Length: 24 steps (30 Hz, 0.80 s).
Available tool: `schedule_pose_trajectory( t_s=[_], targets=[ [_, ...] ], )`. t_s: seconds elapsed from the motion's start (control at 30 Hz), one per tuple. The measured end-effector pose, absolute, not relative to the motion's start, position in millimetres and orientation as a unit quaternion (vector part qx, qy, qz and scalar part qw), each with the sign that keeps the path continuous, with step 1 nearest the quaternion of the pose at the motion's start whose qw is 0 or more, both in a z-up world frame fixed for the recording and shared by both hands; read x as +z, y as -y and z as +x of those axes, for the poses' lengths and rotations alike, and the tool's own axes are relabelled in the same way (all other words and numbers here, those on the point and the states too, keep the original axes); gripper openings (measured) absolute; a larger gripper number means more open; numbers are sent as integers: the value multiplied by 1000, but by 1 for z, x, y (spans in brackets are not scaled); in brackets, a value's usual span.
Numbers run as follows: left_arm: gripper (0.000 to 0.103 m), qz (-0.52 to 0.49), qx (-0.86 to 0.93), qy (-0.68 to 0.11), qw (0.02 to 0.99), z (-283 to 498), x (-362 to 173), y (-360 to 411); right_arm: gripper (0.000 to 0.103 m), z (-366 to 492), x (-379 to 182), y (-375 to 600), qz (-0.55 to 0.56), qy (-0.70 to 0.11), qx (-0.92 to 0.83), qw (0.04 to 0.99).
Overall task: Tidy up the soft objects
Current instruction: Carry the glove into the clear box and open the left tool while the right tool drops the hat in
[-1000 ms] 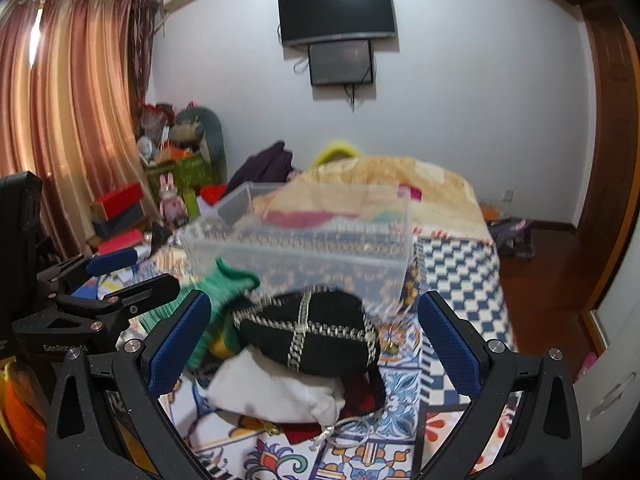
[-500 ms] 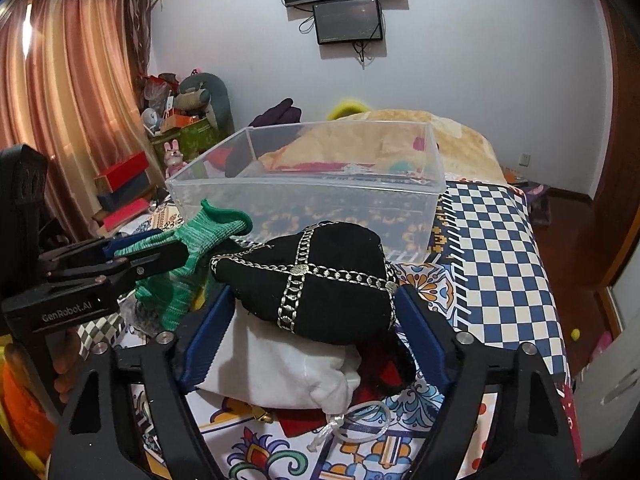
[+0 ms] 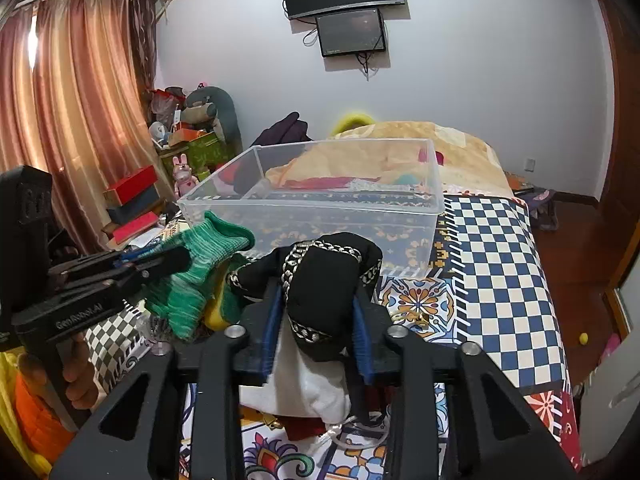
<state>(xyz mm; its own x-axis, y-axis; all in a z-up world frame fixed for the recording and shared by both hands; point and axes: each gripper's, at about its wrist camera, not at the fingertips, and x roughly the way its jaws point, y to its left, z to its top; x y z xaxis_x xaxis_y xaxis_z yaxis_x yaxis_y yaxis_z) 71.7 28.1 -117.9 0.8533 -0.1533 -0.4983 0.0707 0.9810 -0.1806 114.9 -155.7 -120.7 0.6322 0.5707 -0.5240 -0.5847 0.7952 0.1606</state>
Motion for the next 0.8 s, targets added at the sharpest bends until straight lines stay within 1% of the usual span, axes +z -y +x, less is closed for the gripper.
schedule_pose_trajectory(
  t_s=[0.17, 0.43, 0.8],
  targets=[
    [20, -82, -57, -244, 965, 66, -102, -32, 23, 111, -108, 160, -7, -265, 319, 910],
    [20, -68, -42, -211, 974, 67, -69, -36, 22, 106, -71, 157, -14, -213, 320, 923],
    [20, -70, -20, -201, 977, 105, -51, -56, 21, 126, -43, 162, 4, -162, 305, 938]
  ],
)
